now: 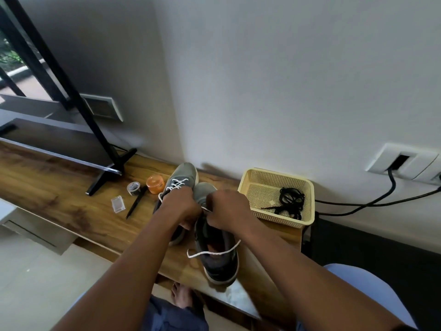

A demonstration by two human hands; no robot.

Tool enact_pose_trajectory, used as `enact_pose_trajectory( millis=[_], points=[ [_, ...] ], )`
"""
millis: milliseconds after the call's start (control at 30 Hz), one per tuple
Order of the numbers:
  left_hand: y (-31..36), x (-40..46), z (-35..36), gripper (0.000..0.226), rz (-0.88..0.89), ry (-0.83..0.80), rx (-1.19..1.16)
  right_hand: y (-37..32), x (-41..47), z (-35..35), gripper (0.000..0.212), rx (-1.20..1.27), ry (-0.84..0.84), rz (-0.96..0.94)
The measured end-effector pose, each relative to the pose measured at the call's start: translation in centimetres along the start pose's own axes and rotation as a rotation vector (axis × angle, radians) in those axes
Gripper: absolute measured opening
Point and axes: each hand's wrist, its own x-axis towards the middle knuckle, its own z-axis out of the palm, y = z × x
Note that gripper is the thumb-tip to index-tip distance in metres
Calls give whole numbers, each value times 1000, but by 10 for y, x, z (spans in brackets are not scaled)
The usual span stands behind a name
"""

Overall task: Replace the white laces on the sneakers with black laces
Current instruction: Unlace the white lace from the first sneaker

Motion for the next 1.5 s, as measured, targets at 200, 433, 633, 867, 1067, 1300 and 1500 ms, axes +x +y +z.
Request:
enact_pose_trajectory(
  millis=[200, 433, 633, 867, 1067, 1300, 1500],
  points=[
    [1, -3, 0, 17, -6, 16, 0, -8, 4, 19, 17, -23, 85, 10],
    [6, -12, -4, 23, 16, 109, 83, -3, 7, 19, 15, 204, 125, 62],
    [12, -16, 3, 8, 65, 173, 164, 5, 3, 20, 28, 400, 109, 108],
    [14, -13, 15, 14, 123, 235, 218, 10, 2, 17, 41, 658, 37, 135],
    [7, -6, 20, 19, 164, 285, 288, 13, 10, 24, 44, 690, 9, 117],
    [9, -3, 29, 27, 178, 356, 310, 17, 13, 33, 17, 742, -36, 154],
    [12, -2, 31, 24, 172, 378, 358, 17, 13, 34, 23, 683, 5, 134]
  ],
)
